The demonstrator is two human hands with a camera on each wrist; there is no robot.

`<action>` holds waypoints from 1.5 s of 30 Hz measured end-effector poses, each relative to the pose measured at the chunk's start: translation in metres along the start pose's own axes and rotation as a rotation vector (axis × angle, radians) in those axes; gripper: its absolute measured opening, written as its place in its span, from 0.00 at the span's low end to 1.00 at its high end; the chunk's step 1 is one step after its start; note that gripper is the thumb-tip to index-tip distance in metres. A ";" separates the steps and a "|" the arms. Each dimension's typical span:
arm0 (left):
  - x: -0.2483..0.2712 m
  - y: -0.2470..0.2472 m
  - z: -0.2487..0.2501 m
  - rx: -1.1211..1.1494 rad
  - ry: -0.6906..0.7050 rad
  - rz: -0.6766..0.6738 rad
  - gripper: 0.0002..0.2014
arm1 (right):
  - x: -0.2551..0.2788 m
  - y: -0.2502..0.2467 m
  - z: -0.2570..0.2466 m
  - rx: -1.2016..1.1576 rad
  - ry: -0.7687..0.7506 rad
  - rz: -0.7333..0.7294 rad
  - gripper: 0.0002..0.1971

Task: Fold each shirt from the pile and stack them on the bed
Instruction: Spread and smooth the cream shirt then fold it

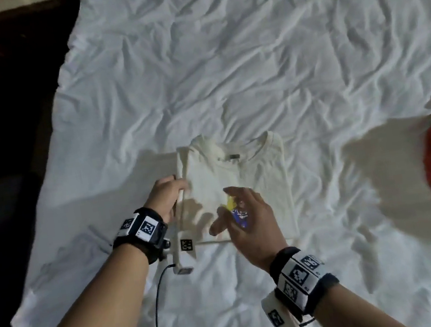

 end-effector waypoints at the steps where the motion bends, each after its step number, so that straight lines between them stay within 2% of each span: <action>1: -0.002 -0.010 -0.022 -0.022 -0.056 0.016 0.05 | -0.009 -0.006 0.018 0.024 0.053 0.103 0.19; 3: -0.004 -0.023 -0.059 -0.010 -0.128 0.051 0.11 | -0.029 -0.023 0.056 0.150 0.228 0.263 0.22; 6: -0.004 -0.018 -0.076 -0.030 -0.063 0.072 0.18 | -0.052 -0.036 0.107 0.226 0.570 0.187 0.34; 9: -0.003 -0.003 -0.079 -0.203 0.011 0.095 0.25 | -0.072 -0.029 0.125 0.225 0.663 0.092 0.37; 11: -0.001 0.003 -0.082 -0.291 0.010 0.126 0.29 | -0.082 -0.025 0.127 0.173 0.698 0.065 0.33; 14: 0.009 0.009 -0.074 -0.346 0.057 0.188 0.24 | -0.084 -0.040 0.117 0.033 0.645 0.170 0.23; 16: 0.025 0.012 -0.072 -0.379 0.083 0.210 0.20 | -0.066 -0.053 0.109 0.011 0.611 0.222 0.20; 19: 0.056 0.020 -0.096 -0.461 0.009 0.130 0.18 | -0.025 -0.059 0.127 0.106 0.703 0.137 0.17; 21: 0.071 0.024 -0.112 -0.644 -0.035 0.024 0.16 | -0.006 -0.060 0.148 0.144 0.772 0.072 0.19; 23: 0.074 0.020 -0.104 -0.778 0.039 0.073 0.13 | -0.008 -0.067 0.159 0.178 0.723 0.100 0.22; 25: 0.066 0.013 -0.082 -0.801 0.212 0.212 0.12 | -0.024 -0.075 0.155 0.196 0.585 0.190 0.24; 27: 0.048 0.008 -0.066 -0.785 0.331 0.290 0.12 | -0.047 -0.081 0.141 0.194 0.444 0.256 0.23; 30: 0.016 0.011 -0.055 -0.630 0.323 0.221 0.14 | -0.081 -0.082 0.128 0.179 0.358 0.262 0.18; 32: 0.002 0.014 -0.057 -0.511 0.251 0.171 0.15 | -0.098 -0.077 0.127 0.197 0.393 0.171 0.20; 35: -0.007 0.015 -0.060 -0.472 0.254 0.145 0.12 | -0.110 -0.070 0.129 0.330 0.446 0.052 0.22; 38: -0.012 0.008 -0.065 -0.458 0.279 0.174 0.10 | -0.118 -0.078 0.125 0.267 0.410 0.125 0.12; 41: -0.012 -0.002 -0.071 -0.430 0.252 0.228 0.14 | -0.117 -0.082 0.128 0.100 0.450 0.183 0.15; 45: -0.010 0.002 -0.071 -0.353 0.222 0.217 0.16 | -0.112 -0.083 0.132 0.026 0.481 0.223 0.18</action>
Point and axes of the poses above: each hand's wrist, its own x-axis away from the middle knuckle, its own y-axis out of the palm, z = x × y, the point moved 7 cm from there along -x, towards the middle knuckle, and after that the axes turned 14 degrees about y, right-handed, at the moved point
